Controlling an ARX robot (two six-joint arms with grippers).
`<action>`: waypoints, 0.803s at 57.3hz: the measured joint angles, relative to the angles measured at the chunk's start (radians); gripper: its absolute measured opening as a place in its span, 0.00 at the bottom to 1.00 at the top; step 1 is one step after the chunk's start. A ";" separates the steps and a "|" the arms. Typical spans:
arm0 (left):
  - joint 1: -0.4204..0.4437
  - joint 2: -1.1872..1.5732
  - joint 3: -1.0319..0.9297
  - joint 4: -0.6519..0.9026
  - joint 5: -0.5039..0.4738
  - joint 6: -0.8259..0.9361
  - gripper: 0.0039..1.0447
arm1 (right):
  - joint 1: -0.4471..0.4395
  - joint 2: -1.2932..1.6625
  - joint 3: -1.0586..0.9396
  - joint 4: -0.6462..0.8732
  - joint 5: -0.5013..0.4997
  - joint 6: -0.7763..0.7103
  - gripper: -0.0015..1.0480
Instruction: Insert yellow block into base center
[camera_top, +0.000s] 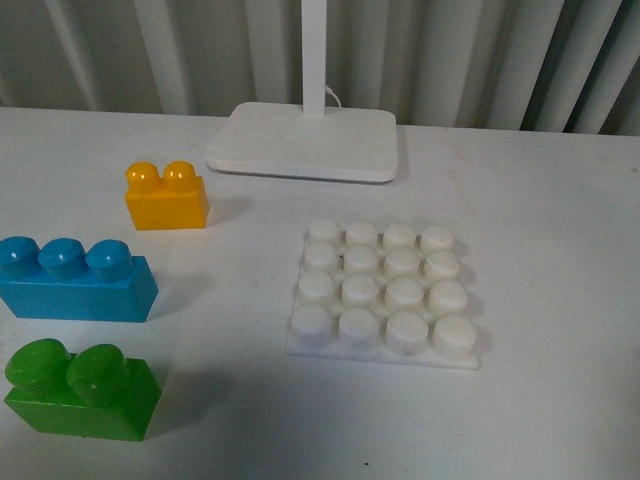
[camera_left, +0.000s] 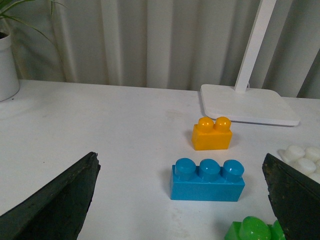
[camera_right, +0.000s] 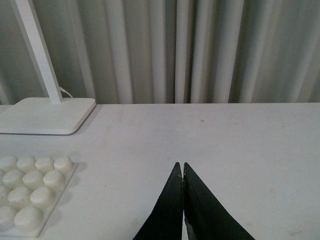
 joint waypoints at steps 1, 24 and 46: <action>0.000 0.000 0.000 0.000 0.000 0.000 0.94 | 0.000 0.000 0.000 0.000 0.000 0.000 0.01; 0.000 0.000 0.000 0.000 0.000 0.000 0.94 | 0.000 0.000 0.000 0.000 0.000 -0.002 0.39; -0.045 0.149 0.036 0.042 -0.093 0.018 0.94 | 0.000 0.000 0.000 0.000 0.001 -0.001 0.91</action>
